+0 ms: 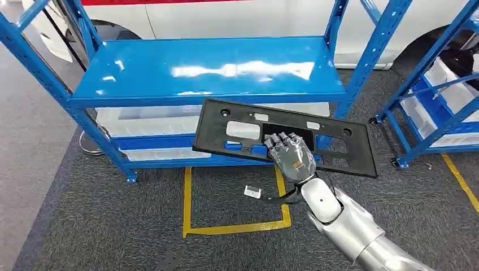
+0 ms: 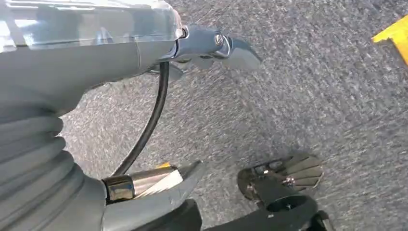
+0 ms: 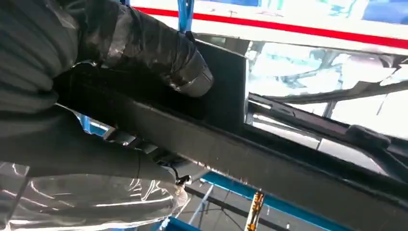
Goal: Take the parts from the cabinet and place them on the table.
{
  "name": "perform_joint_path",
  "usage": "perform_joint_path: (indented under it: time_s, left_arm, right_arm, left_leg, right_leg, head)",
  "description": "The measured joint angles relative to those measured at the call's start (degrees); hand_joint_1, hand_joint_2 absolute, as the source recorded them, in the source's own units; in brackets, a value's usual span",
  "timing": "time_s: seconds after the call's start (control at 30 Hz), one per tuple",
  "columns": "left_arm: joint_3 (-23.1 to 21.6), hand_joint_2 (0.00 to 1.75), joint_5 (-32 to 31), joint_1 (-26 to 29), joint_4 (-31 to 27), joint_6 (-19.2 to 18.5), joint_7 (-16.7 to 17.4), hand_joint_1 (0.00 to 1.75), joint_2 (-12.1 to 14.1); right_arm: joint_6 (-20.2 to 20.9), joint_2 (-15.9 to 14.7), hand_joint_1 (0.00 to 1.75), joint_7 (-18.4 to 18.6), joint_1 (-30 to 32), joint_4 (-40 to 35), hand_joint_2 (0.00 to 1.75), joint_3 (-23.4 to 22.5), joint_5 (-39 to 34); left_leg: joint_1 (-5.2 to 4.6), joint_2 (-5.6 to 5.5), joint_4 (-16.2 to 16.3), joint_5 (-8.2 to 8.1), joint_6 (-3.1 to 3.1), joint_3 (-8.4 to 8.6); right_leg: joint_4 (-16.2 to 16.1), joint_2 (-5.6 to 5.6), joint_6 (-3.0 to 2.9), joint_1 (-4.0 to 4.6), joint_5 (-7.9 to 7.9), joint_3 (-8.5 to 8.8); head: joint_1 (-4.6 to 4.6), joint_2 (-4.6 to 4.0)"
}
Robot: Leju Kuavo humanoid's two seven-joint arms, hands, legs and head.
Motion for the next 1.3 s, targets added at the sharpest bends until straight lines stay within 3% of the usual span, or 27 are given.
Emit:
perform_joint_path:
  time_s: [0.03,0.07,0.1,0.13,0.2,0.27,0.3,0.33,0.37,0.47,0.5,0.53,0.6,0.63,0.7,0.77,0.8,0.83,0.87,0.97,1.0,1.07,1.13,1.17,1.23,1.27,1.3]
  left_arm:
    - [0.02,1.75,0.0,0.13,0.0,0.0,0.11,0.0,0.0]
    - [0.04,1.75,-0.02,0.18,0.0,0.0,0.11,0.0,0.0]
    - [0.09,1.75,-0.02,0.14,0.0,0.0,0.11,0.0,0.02]
    - [0.13,1.75,-0.02,0.12,0.0,0.0,0.11,0.0,0.04]
    - [0.15,1.75,-0.04,0.12,0.0,0.0,0.11,0.0,0.04]
    - [0.15,1.75,-0.04,0.08,0.0,0.0,0.13,0.0,0.04]
    - [0.15,1.75,-0.04,-0.01,-0.02,0.0,0.11,0.0,0.04]
    - [0.15,1.75,-0.09,-0.13,-0.02,0.0,0.11,0.0,0.04]
    - [0.15,1.75,-0.13,-0.22,-0.04,0.02,0.07,0.0,0.04]
    - [0.2,1.75,-0.26,-0.09,-0.04,0.02,0.05,0.0,0.04]
    - [0.22,1.75,-0.26,-0.05,-0.02,0.02,0.07,0.0,0.07]
    - [0.26,1.75,-0.31,-0.13,-0.02,0.02,0.09,0.0,0.07]
    - [0.26,1.75,-0.46,-0.14,-0.02,-0.02,0.07,0.0,0.04]
    - [0.26,1.75,-0.52,-0.08,-0.04,-0.02,0.07,0.0,0.04]
    - [0.28,1.75,-0.59,-0.06,-0.02,-0.02,0.07,0.0,0.04]
    - [0.31,1.75,-0.61,-0.1,-0.02,-0.02,0.07,0.0,0.04]
    - [0.31,1.75,-0.61,-0.1,-0.04,-0.02,0.07,0.0,0.04]
    - [0.31,1.75,-0.63,-0.04,-0.04,-0.02,0.07,0.0,-0.15]
    - [0.33,1.75,-0.63,0.01,-0.04,0.02,0.07,0.0,-0.13]
    - [0.35,1.75,-0.63,0.05,-0.02,-0.02,0.05,0.0,-0.13]
    - [0.37,1.75,-0.63,0.2,-0.02,0.0,0.05,0.0,-0.11]
    - [0.37,1.75,-0.66,0.34,-0.02,-0.02,0.15,0.0,-0.07]
    - [0.37,1.75,-0.7,0.31,-0.02,-0.02,0.15,0.0,0.0]
    - [0.37,1.75,-0.72,0.29,-0.02,-0.02,0.15,0.0,0.02]
    - [0.37,1.75,-0.72,0.3,-0.02,-0.02,0.15,0.0,0.04]
    - [0.37,1.75,-0.72,0.29,-0.02,-0.02,0.15,0.0,0.06]
    - [0.37,1.75,-0.72,0.26,-0.02,0.0,0.15,0.0,0.07]
  right_arm:
    - [0.0,0.04,1.75,-0.13,0.08,0.0,1.75,-0.04,0.0]
    - [0.0,0.04,1.75,-0.2,0.13,0.0,1.75,-0.15,0.0]
    - [0.0,0.04,1.75,-0.26,0.22,0.0,1.75,-0.26,0.0]
    - [0.0,0.04,1.75,-0.31,0.31,0.0,1.75,-0.31,0.0]
    - [0.0,0.04,1.75,-0.37,0.55,0.0,1.75,-0.33,0.0]
    - [0.0,0.04,1.75,-0.37,0.68,0.0,1.75,-0.5,0.0]
    - [0.0,0.04,1.75,-0.37,0.67,0.0,1.75,-0.66,0.0]
    - [-0.02,0.04,1.75,-0.37,0.67,-0.04,1.75,-0.83,0.0]
    - [-0.02,0.04,1.75,-0.37,0.74,-0.04,1.75,-1.13,0.0]
    - [-0.02,0.02,1.75,-0.37,0.87,-0.02,1.75,-1.31,0.0]
    - [-0.02,-0.2,1.75,-0.37,0.99,0.04,1.75,-1.38,0.0]
    - [0.0,-0.22,1.75,-0.51,0.99,0.07,1.75,-1.42,0.0]
    - [0.0,-0.28,1.75,-0.61,1.09,0.11,1.75,-1.64,0.0]
    - [0.0,-0.35,1.75,-0.57,1.16,0.13,1.75,-1.77,0.0]
    - [0.0,-0.39,1.75,-0.42,1.31,0.2,1.75,-1.84,0.0]
    - [0.0,-0.42,1.75,-0.15,1.31,0.2,1.75,-1.86,0.0]
    - [0.0,-0.39,1.75,-0.15,1.22,0.2,1.75,-1.92,0.0]
    - [-0.02,-0.39,1.75,-0.15,1.13,0.15,1.75,-2.05,0.0]
    - [-0.04,-0.42,1.75,-0.13,1.1,0.11,1.75,-2.32,0.0]
    - [-0.02,-0.42,1.75,-0.15,1.0,0.13,1.75,-2.45,0.0]
    - [-0.02,-0.39,1.75,-0.22,1.13,0.13,1.75,-2.45,0.0]
    - [0.0,-0.35,1.75,-0.57,1.14,0.15,1.75,-2.45,0.0]
    - [0.0,-0.35,1.75,-0.61,1.28,0.2,1.75,-2.45,0.0]
    - [0.0,-0.35,1.75,-0.66,1.31,0.24,1.75,-2.45,0.0]
    - [0.0,-0.35,1.75,-0.7,1.4,0.24,1.75,-2.45,0.02]
    - [0.0,-0.35,1.75,-0.7,1.44,0.24,1.75,-2.45,0.04]
    - [0.0,-0.35,1.75,-0.7,1.43,0.24,1.75,-2.47,0.04]
  left_leg:
    - [0.03,-0.01,2.6,-3.81,-0.16,-0.85]
    - [0.17,0.0,6.63,-7.49,-0.42,-1.69]
    - [0.22,0.02,11.0,-10.06,-0.68,-2.63]
    - [0.22,0.02,15.08,-11.04,-0.92,-3.26]
    - [0.32,0.02,17.34,-7.76,-1.15,-1.98]
    - [0.48,0.03,11.06,-3.66,-1.15,3.54]
    - [0.56,0.01,6.16,-4.5,-1.02,7.31]
    - [0.22,-0.05,0.74,-6.94,-0.91,10.96]
    - [0.17,-0.23,-1.62,-8.14,-0.24,12.04]
    - [0.12,-0.22,-1.53,-6.56,0.93,10.46]
    - [0.43,0.29,-1.75,-5.65,1.64,10.19]
    - [0.37,0.27,-1.79,-4.85,2.4,9.22]
    - [0.14,0.29,-1.54,-3.36,2.76,7.18]
    - [0.04,0.3,-1.31,-2.72,2.76,6.13]
    - [-0.13,0.34,-0.82,-1.57,2.73,4.05]
    - [-0.37,0.3,-0.39,-0.4,2.64,2.19]
    - [-0.44,0.21,-0.31,0.11,2.55,1.71]
    - [-0.6,0.15,-0.24,0.57,2.24,1.38]
    - [-0.56,0.17,-0.29,1.16,1.87,1.22]
    - [-0.25,0.2,-1.48,3.22,0.83,1.04]
    - [-0.25,0.08,-1.26,2.47,0.46,0.62]
    - [-0.15,-0.03,3.45,-4.71,0.04,-1.13]
    - [0.1,0.0,11.61,-10.28,-0.51,-2.45]
    - [0.17,0.0,14.68,-10.13,-0.71,-2.64]
    - [0.37,0.0,15.51,-5.42,-0.98,-0.62]
    - [0.46,0.01,12.77,-3.19,-1.02,1.96]
    - [0.52,0.01,8.17,-2.91,-0.96,5.66]
  right_leg:
    - [0.03,-0.02,-0.74,-0.02,0.69,-0.87]
    - [0.09,-0.01,-0.69,-0.01,1.38,-1.74]
    - [0.2,-0.04,-0.68,0.02,2.04,-2.6]
    - [0.4,-0.11,-0.65,0.02,2.69,-3.61]
    - [0.95,-0.27,-0.49,-0.05,3.74,-5.55]
    - [1.8,-0.27,-0.01,-0.18,4.72,-7.54]
    - [2.33,-0.24,0.28,-0.16,5.08,-8.1]
    - [2.79,-0.18,0.6,0.13,5.3,-8.7]
    - [2.93,-0.28,1.01,0.17,5.84,-8.82]
    - [2.02,-0.28,2.06,0.32,7.9,-9.03]
    - [2.61,0.1,2.24,-0.13,6.08,-9.7]
    - [4.8,0.1,2.31,-0.11,2.48,-10.46]
    - [12.96,0.12,2.62,-0.14,-4.34,-12.26]
    - [16.84,0.13,2.7,-0.12,-5.78,-12.89]
    - [19.64,0.13,2.6,-0.11,-3.35,-11.8]
    - [14.16,0.17,1.92,-0.02,0.79,-6.66]
    - [9.41,0.28,1.3,0.25,0.75,-2.95]
    - [4.22,0.29,0.67,0.62,-2.06,0.48]
    - [0.19,0.24,0.79,0.64,-3.3,2.41]
    - [0.11,0.31,0.1,1.16,-1.39,1.33]
    - [-0.68,-0.12,-0.27,0.23,-0.11,0.76]
    - [-0.81,-0.09,-1.13,0.31,1.51,-1.05]
    - [-0.67,-0.13,-1.09,0.38,3.06,-3.07]
    - [-0.48,-0.18,-1.01,0.37,3.76,-4.13]
    - [0.2,-0.28,-0.74,0.27,4.96,-6.36]
    - [0.72,-0.3,-0.51,0.18,5.45,-7.55]
    - [1.35,-0.27,-0.23,0.12,5.88,-8.52]
  head:
    - [-0.18,0.0]
    - [-0.22,0.0]
    - [-0.18,0.0]
    - [-0.2,0.0]
    - [-0.2,0.0]
    - [-0.2,0.0]
    - [-0.22,0.0]
    - [-0.29,0.0]
    - [-0.15,0.0]
    - [-0.15,0.0]
    - [-0.22,0.0]
    - [-0.04,0.0]
    - [-0.07,0.0]
    - [-0.09,0.0]
    - [-0.07,0.0]
    - [-0.09,0.0]
    - [-0.07,0.0]
    - [-0.18,0.0]
    - [-0.15,0.0]
    - [-0.13,0.0]
    - [-0.07,0.0]
    - [-0.35,0.0]
    - [-0.33,0.0]
    - [-0.33,0.0]
    - [-0.33,0.0]
    - [-0.35,0.0]
    - [-0.35,0.0]
